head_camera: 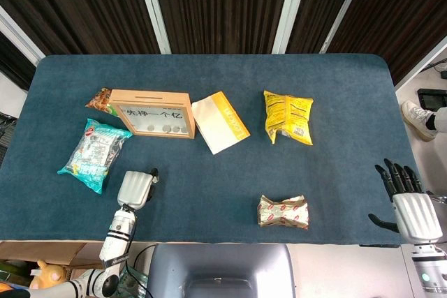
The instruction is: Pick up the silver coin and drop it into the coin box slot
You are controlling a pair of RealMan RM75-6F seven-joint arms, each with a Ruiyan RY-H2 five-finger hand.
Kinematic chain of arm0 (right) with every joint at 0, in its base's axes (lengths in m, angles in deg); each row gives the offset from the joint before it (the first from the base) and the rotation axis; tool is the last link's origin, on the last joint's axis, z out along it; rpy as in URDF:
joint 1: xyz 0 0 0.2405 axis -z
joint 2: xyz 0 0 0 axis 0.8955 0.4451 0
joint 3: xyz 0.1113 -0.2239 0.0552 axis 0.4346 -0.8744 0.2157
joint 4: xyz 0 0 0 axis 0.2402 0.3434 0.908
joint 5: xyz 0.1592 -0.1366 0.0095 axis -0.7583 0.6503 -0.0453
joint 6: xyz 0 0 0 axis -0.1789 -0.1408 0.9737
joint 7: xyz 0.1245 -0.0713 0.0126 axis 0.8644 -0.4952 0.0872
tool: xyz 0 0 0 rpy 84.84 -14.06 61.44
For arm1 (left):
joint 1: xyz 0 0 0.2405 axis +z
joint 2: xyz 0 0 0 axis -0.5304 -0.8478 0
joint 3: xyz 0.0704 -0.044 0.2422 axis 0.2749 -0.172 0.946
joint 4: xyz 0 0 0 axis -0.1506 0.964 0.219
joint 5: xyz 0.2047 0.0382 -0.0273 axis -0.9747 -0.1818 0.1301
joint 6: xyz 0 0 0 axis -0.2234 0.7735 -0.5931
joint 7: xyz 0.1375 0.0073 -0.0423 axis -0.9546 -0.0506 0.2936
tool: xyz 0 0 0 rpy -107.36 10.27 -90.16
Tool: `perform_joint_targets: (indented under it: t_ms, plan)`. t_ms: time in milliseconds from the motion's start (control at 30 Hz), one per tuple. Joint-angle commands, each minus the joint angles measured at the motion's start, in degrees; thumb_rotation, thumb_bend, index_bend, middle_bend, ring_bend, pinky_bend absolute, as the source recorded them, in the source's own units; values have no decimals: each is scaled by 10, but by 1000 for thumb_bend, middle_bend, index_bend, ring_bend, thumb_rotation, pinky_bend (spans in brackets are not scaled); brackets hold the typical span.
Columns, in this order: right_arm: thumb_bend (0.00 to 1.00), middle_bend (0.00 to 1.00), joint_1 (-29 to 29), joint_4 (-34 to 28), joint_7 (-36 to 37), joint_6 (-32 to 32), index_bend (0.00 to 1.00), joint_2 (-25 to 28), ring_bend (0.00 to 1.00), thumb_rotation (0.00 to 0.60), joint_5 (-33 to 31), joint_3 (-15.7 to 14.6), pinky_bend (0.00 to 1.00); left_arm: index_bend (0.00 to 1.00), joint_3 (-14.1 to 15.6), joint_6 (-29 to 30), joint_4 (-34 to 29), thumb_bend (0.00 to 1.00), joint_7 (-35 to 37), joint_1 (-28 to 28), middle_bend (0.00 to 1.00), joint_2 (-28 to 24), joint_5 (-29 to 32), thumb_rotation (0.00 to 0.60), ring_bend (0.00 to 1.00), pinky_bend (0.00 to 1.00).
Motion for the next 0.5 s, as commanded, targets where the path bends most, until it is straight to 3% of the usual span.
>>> perform_joint_targets:
  t_ms: [33, 500]
  plan:
    - [173, 0, 0, 0, 0, 0, 0, 0, 0, 600, 0, 0, 0, 435, 1, 0, 2, 375, 0, -1, 1000, 1, 0, 600, 1000, 1000]
    - [172, 0, 0, -1, 0, -1, 0, 1, 0, 600, -1, 0, 0, 437, 0, -5, 20, 373, -5, -8, 1000, 9, 9, 600, 1000, 1000]
